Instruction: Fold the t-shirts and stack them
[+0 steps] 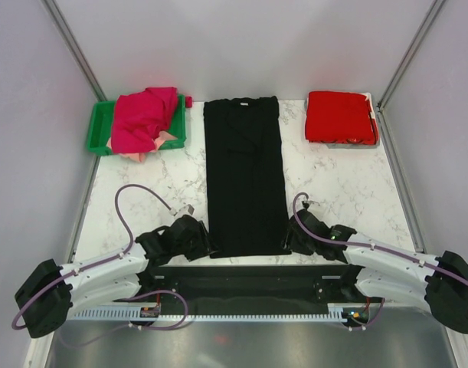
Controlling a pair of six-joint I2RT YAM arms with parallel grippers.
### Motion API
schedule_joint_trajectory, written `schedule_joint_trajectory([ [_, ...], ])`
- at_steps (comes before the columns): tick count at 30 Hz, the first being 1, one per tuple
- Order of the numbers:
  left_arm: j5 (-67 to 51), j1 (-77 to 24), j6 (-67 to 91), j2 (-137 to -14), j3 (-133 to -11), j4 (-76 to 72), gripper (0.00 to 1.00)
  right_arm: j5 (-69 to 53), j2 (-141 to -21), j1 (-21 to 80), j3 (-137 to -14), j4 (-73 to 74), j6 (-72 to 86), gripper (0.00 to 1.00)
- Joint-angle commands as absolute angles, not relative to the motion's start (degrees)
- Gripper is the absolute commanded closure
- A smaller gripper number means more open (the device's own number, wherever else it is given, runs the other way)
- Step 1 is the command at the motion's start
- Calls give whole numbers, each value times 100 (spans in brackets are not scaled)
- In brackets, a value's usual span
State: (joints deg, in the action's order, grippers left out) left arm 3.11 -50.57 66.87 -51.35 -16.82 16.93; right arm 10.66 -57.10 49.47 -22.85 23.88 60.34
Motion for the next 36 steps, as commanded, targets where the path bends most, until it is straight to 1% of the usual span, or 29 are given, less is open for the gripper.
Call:
schedule_joint_trajectory([
  [1,650,-5089,6829,-5229,-1521,1969,48,1239,-5634,5150,-2110,2979,6416,56],
  [3,650,-5089,6829,-5273,-1529,1977,51,1248,-5660,5194,-2092,2953,6460,64],
  [4,650,-5089,6829,-5282,-1538,1960,52,1248,-5678,5194,-2100,2927,6460,71],
  [5,642,-5089,6820,-5300,-1547,1960,54,1257,-5739,5220,-2101,2909,6460,74],
  [6,642,-5089,6803,-5352,-1564,1960,62,1266,-5774,5229,-2101,2892,6460,81],
  [7,633,-5089,6794,-5379,-1599,1951,73,1283,-5792,5221,-2109,2874,6460,86],
  [8,642,-5089,6750,-5396,-1617,1942,92,1301,-5827,5229,-2127,2874,6460,91],
  [9,642,-5089,6733,-5423,-1626,1942,98,1309,-5827,5229,-2136,2874,6460,95],
  [11,624,-5098,6645,-5397,-1696,1977,98,1371,-5819,5238,-2223,2953,6434,100],
  [13,615,-5141,6574,-5195,-1932,2152,98,1380,-5696,5229,-2346,3206,6390,100],
  [14,667,-5159,6531,-5107,-2055,2588,98,1336,-5617,5247,-2486,3304,6390,100],
  [16,860,-5159,6478,-4757,-2476,2995,98,1310,-5311,5282,-2645,3540,6425,100],
  [18,1036,-5159,6302,-4589,-2802,3408,98,1484,-5169,5291,-3031,3699,6416,100],
  [19,1229,-5150,6232,-4605,-3187,3515,98,1598,-5168,5291,-3224,3874,6381,100],
  [21,1432,-5142,5916,-4763,-3619,3743,98,2001,-5334,5282,-3900,3998,6066,100],
  [22,1624,-5115,5811,-4912,-4056,3805,98,2169,-5639,5274,-4163,4147,5943,100],
  [23,1730,-5089,5583,-5200,-4278,3858,98,2284,-5825,5204,-4679,4192,5776,100],
  [25,1898,-4853,5284,-5579,-4883,3928,98,2618,-6421,5020,-5183,4341,5310,100],
  [27,1855,-4528,4818,-6107,-5245,3920,98,2645,-6775,4528,-5808,4307,4794,100],
  [28,1707,-4144,4686,-6256,-5578,3816,98,2619,-7116,4378,-5992,4167,4607,100],
  [30,1478,-3772,4246,-6712,-5835,3535,98,2523,-7495,3904,-6555,4008,4256,100],
  [31,1189,-3431,4123,-6889,-6071,3272,98,2444,-7932,3667,-6974,3903,4019,100],
  [36,765,-2734,3569,-8119,-7038,3006,98,2339,-9314,3235,-8198,3797,3595,100],
])
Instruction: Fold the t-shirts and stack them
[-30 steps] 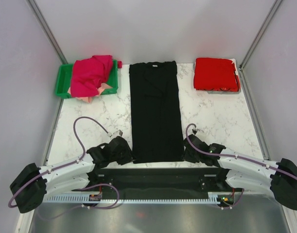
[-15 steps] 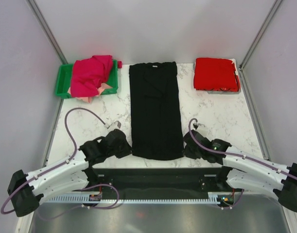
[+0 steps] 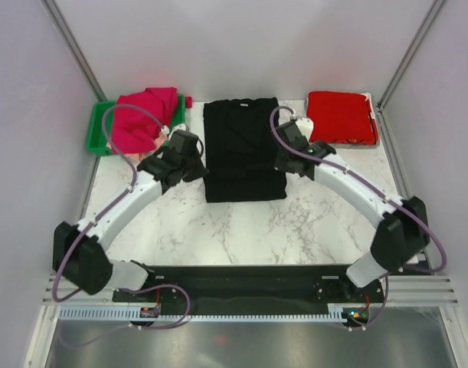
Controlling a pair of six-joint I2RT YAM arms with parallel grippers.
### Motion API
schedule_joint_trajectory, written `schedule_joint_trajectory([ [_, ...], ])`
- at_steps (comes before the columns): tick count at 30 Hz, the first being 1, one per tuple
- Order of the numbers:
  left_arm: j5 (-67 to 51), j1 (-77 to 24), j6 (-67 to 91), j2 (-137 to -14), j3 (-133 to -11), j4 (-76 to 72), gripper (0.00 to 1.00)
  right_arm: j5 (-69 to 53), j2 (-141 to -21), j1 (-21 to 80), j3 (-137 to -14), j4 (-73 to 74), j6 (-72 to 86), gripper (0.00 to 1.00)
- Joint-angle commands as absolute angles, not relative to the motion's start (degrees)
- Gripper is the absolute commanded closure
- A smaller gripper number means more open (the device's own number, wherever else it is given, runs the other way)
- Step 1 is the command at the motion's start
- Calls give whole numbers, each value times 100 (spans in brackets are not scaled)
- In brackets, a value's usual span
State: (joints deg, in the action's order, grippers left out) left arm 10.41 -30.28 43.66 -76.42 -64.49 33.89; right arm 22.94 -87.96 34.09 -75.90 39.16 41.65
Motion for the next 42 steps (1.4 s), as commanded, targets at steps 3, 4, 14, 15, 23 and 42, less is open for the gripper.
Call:
schedule_joint_trajectory([
  [3,528,-2409,3323,-8972,-7715,2997,98,2102,-10088,2954,-8796,3683,3489,100],
  [4,440,-2269,3287,-9383,-8004,2980,98,2066,-10447,2901,-8937,3657,3463,100],
  [14,-639,-1513,3155,-12301,-10464,3356,73,1267,-13119,2120,-11804,3910,3208,44],
  [15,-842,-1416,3190,-12888,-10877,3636,28,1109,-13392,2040,-12239,4059,3191,12],
  [23,-897,-1230,3067,-11912,-10629,3895,0,1073,-11869,1819,-10280,3659,3173,3],
  [42,-1564,-1520,3937,-8955,-4431,546,11,-439,-9799,1907,-5722,1495,3463,30],
])
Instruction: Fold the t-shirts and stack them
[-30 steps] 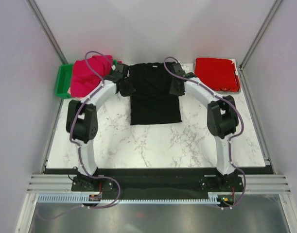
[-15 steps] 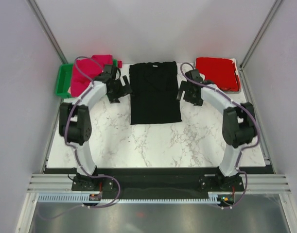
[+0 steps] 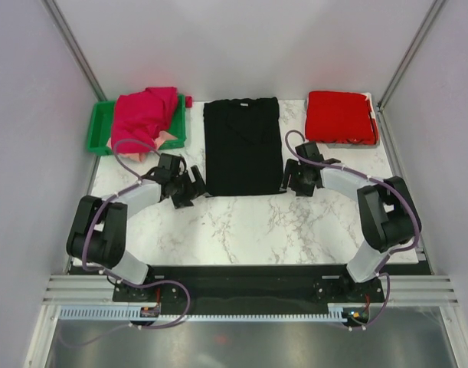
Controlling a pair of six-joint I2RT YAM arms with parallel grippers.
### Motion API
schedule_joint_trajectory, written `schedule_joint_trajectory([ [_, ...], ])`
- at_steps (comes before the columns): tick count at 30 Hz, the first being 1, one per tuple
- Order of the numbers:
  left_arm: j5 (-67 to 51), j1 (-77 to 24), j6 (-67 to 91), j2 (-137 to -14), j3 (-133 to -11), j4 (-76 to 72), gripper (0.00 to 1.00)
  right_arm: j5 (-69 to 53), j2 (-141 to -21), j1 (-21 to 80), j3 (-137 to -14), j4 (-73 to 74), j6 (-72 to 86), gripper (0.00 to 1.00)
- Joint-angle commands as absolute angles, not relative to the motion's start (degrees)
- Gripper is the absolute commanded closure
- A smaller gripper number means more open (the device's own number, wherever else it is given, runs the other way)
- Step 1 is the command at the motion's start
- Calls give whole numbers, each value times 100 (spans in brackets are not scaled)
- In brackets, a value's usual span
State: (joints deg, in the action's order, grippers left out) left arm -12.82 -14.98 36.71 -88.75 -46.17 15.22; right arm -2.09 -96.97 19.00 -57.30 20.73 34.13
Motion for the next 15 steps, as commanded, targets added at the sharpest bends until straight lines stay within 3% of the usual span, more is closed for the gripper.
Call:
schedule_joint_trajectory([
  [1,-1617,-1521,3955,-9017,-4395,371,13,-448,-9852,1907,-5722,1468,3437,31],
  [10,-1670,-1582,4069,-9396,-4105,-174,26,-518,-10143,1899,-5476,1248,3419,44],
  [15,-1468,-1722,4166,-9369,-3894,-307,51,-615,-10099,1907,-5300,1195,3489,55],
])
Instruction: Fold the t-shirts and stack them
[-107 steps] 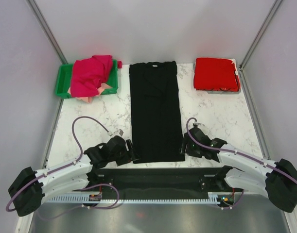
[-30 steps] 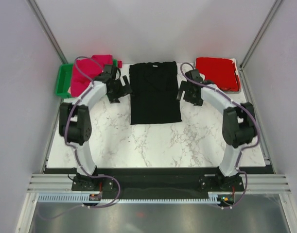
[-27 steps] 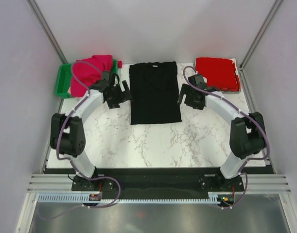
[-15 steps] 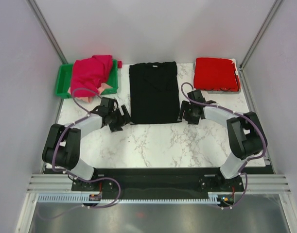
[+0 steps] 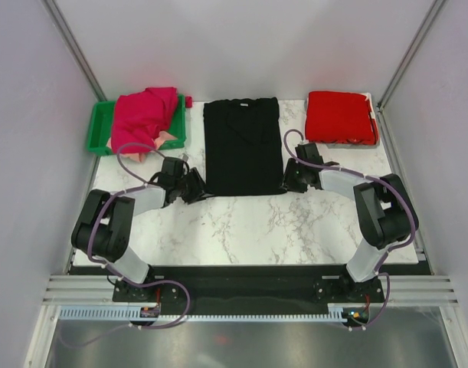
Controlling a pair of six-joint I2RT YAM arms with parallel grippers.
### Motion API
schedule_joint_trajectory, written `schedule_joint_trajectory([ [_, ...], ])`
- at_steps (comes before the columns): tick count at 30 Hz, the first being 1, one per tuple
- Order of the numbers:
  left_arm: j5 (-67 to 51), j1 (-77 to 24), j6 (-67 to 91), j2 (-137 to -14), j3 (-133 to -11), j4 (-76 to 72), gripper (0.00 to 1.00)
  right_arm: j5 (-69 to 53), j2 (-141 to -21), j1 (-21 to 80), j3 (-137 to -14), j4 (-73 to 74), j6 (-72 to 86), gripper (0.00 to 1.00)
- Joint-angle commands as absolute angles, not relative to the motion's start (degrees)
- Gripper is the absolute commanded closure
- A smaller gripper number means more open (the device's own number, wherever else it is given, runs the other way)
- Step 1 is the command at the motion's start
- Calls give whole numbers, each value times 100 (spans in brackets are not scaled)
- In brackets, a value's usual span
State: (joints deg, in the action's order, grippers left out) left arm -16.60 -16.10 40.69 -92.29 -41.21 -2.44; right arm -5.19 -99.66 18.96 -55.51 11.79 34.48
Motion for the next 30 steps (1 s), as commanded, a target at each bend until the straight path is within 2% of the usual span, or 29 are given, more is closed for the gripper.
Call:
schedule_joint_trajectory([
  [1,-1468,-1731,4192,-9395,-3867,-334,54,-633,-10090,1907,-5274,1178,3507,57],
  [4,-1433,-1767,4219,-9430,-3797,-395,58,-659,-10037,1907,-5177,1143,3533,62],
  [7,-1389,-1775,4236,-9501,-3762,-466,65,-694,-10055,1907,-5159,1125,3542,72],
  [15,-1292,-1802,4307,-9650,-3849,-703,80,-729,-10195,1907,-5142,1063,3525,80],
  [17,-1266,-1802,4315,-9685,-3946,-738,86,-729,-10222,1899,-5142,1063,3507,84],
  [18,-1283,-1793,4315,-9686,-3972,-721,94,-747,-10222,1890,-5142,1063,3507,87],
  [19,-1292,-1802,4324,-9659,-4007,-712,98,-764,-10213,1898,-5150,1063,3498,90],
  [20,-1309,-1802,4324,-9616,-4060,-616,98,-791,-10152,1898,-5150,1124,3489,98],
  [21,-1283,-1837,4316,-9563,-4087,-511,98,-826,-10108,1898,-5159,1160,3489,100],
  [25,-1003,-2126,4254,-8861,-4026,156,98,-861,-9546,1907,-4975,1406,3551,100],
  [30,-336,-3090,4621,-7131,-3657,1455,98,-870,-8264,1925,-4493,2161,3753,100],
])
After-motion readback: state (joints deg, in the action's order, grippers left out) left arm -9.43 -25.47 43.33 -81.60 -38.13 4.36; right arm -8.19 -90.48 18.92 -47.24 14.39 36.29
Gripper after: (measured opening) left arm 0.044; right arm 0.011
